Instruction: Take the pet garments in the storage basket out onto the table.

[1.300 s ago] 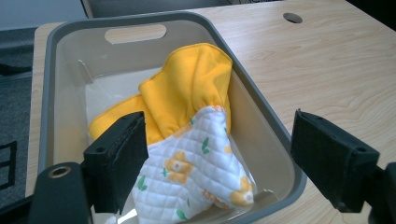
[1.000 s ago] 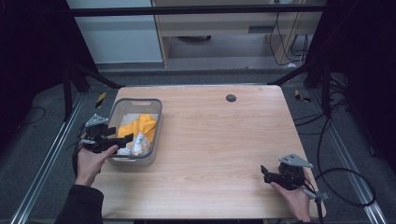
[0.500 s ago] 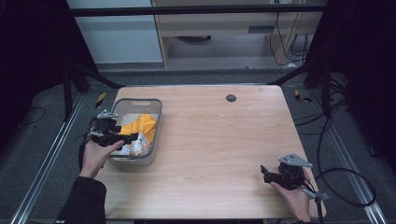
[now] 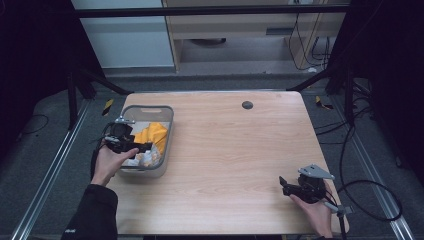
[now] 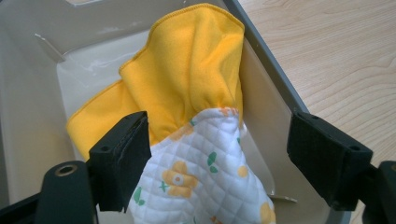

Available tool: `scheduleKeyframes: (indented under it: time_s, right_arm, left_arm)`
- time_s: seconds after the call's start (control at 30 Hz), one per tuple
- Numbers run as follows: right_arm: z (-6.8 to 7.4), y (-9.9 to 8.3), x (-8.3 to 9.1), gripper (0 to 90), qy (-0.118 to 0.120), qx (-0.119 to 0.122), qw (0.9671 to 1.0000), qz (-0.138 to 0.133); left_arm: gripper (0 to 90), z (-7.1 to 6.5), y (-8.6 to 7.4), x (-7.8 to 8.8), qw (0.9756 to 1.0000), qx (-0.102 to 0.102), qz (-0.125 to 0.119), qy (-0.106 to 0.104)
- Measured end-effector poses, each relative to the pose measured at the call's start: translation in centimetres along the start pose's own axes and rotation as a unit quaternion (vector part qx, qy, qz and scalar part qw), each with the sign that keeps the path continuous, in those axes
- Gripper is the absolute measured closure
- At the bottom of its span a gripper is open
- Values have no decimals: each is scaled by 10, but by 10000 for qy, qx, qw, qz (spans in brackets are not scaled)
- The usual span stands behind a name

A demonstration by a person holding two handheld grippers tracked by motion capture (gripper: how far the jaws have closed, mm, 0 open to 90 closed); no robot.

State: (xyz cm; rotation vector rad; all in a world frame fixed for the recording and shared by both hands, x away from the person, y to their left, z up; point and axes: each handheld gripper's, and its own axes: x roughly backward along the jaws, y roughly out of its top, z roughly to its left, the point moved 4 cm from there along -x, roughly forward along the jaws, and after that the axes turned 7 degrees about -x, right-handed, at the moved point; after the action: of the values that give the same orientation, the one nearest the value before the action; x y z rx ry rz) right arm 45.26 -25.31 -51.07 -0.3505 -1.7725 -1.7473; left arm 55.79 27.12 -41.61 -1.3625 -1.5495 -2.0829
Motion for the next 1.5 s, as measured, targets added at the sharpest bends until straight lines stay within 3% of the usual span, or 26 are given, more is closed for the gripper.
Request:
scheduleKeyframes:
  time_s: [0.73,1.2,1.5]
  right_arm:
    - [2,-1,-1,190,74,126,9999,66]
    - [4,-3,-3,186,81,177,9996,198]
    - [5,-4,-5,181,108,209,9993,280]
  left_arm:
    - [329,-3,10,-18,9992,-9,382,130]
    - [411,-8,1,-37,9979,-67,628,112]
    - [508,-8,-7,-48,9953,-120,937,191]
